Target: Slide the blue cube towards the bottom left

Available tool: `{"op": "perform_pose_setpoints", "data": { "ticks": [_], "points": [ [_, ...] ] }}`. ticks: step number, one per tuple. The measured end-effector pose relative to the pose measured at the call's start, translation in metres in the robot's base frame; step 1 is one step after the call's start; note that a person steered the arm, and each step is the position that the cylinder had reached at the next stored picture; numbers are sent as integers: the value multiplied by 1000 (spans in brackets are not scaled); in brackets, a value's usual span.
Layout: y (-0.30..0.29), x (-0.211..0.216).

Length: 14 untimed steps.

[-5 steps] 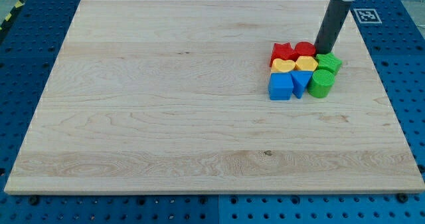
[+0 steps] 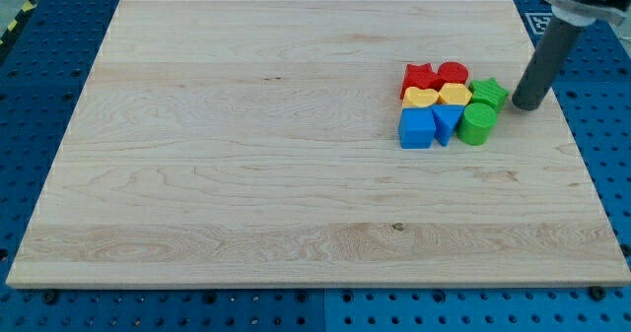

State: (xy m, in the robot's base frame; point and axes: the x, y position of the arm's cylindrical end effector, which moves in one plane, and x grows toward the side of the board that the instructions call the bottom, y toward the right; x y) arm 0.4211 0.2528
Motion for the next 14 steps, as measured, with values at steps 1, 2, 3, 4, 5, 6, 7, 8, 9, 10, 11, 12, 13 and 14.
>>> {"op": "perform_pose_setpoints", "data": {
  "ticks": [1, 2, 3, 4, 5, 6, 7, 8, 9, 10, 11, 12, 13, 14],
  "points": [
    [-4, 32],
    [-36, 38],
    [-62, 38],
    [-86, 39],
    [-109, 51],
    [-136, 66],
    [-157, 57],
    [-138, 47],
    [-127, 40],
    [-144, 30],
    [-152, 27],
    [-152, 27],
    [-168, 30],
    [-194, 30]
  ]
}}
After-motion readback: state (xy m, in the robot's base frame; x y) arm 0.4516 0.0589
